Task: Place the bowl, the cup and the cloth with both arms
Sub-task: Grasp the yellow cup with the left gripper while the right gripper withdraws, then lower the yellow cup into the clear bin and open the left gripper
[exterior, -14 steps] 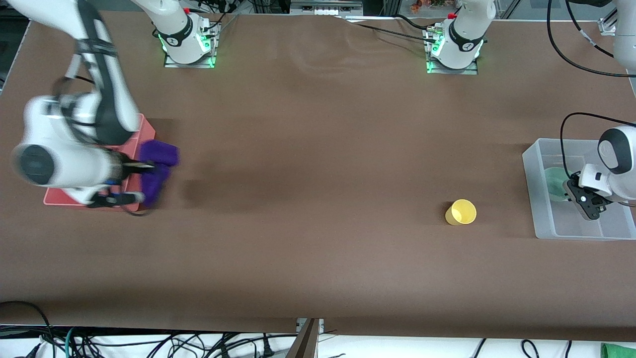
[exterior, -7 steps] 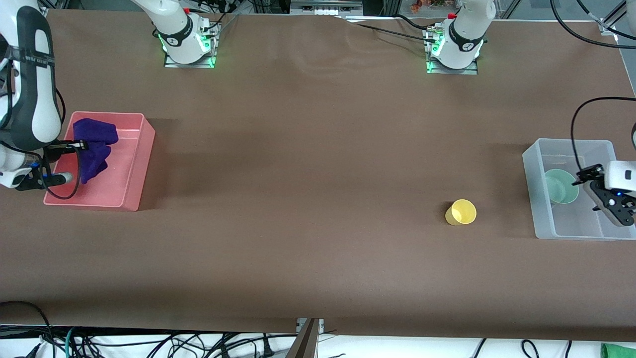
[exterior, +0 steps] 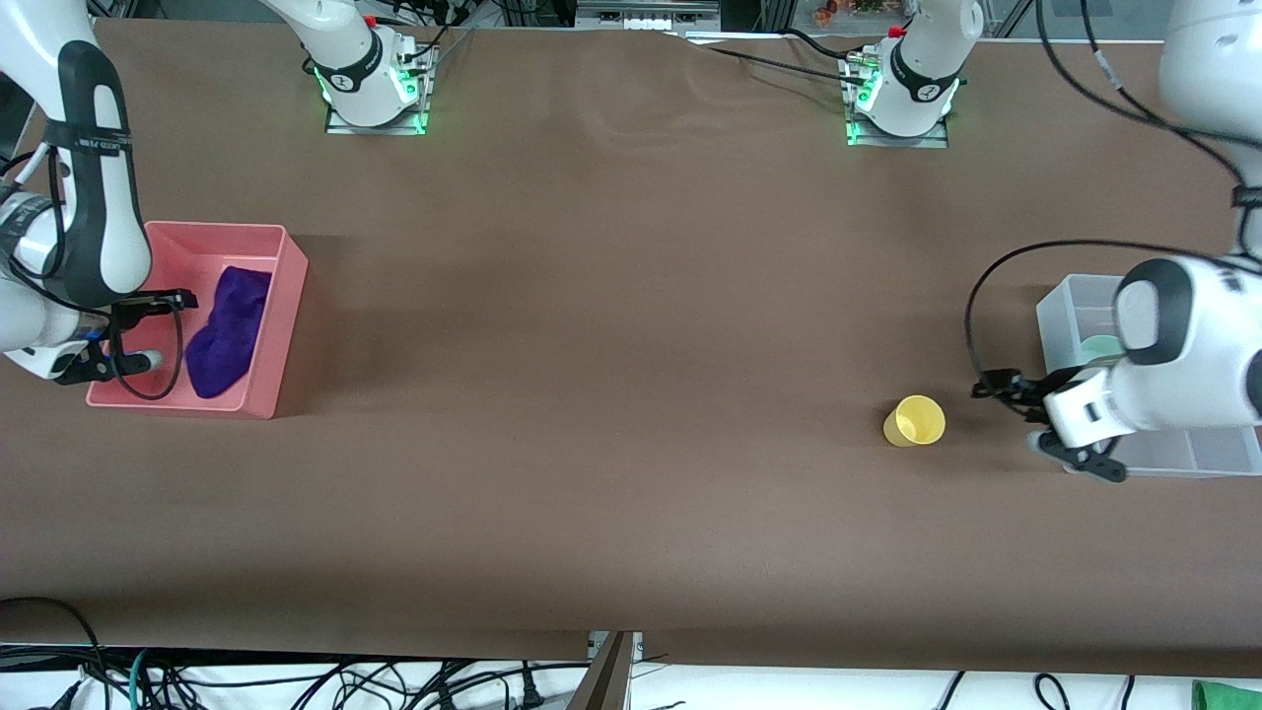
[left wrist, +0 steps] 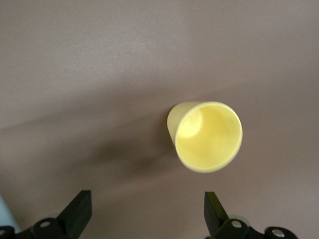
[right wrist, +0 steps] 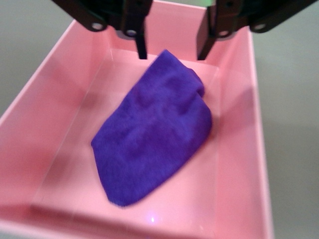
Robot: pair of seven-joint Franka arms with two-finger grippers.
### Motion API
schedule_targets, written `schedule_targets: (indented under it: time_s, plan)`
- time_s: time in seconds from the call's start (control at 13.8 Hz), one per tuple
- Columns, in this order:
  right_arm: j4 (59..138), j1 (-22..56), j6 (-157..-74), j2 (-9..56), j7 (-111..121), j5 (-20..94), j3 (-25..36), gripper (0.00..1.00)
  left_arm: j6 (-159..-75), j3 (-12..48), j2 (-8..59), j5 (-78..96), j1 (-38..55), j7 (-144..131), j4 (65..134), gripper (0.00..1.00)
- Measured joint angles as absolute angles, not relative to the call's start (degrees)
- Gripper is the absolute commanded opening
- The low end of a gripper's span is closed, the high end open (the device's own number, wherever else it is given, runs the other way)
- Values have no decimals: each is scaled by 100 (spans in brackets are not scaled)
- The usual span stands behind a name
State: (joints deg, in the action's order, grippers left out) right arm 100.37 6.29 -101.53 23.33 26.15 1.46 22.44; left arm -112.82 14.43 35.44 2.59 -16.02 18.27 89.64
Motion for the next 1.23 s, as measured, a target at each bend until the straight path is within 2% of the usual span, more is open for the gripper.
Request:
schedule_targets:
  time_s: [0.07, 0.14, 0.22, 0.29, 0.58, 0.94, 1.01, 1.23]
  plan:
    - [9833, 636, -9997, 2283, 2615, 269, 2208, 100, -11508, 1439, 3748, 478, -1602, 1651, 8962, 91]
    - [9568, 644, -9780, 2236, 2615, 340, 2121, 100, -11731, 1438, 3926, 724, -1595, 1556, 8963, 70]
    - [9263, 655, -9538, 2176, 2601, 380, 1973, 100, -11892, 1440, 4077, 880, -1579, 1472, 8962, 33]
    - [8982, 676, -9312, 2098, 2498, 398, 1804, 100, -11974, 1443, 4193, 950, -1563, 1414, 8957, 0]
    - [8630, 718, -8894, 1571, 1234, 401, 1073, 100, -12020, 1444, 4301, 964, -1530, 1374, 8936, 0]
    - [8615, 718, -8767, 853, 871, -83, 613, 100, -11970, 1443, 4283, 613, -1524, 1376, 8764, 0]
    - [8616, 715, -8768, 757, 871, -111, 610, 100, -11744, 1437, 4232, 514, -1527, 1376, 8619, 0]
    - [8616, 674, -8802, 618, 871, -141, 615, 100, -10370, 1412, 3797, -39, -1615, 1582, 8120, 0]
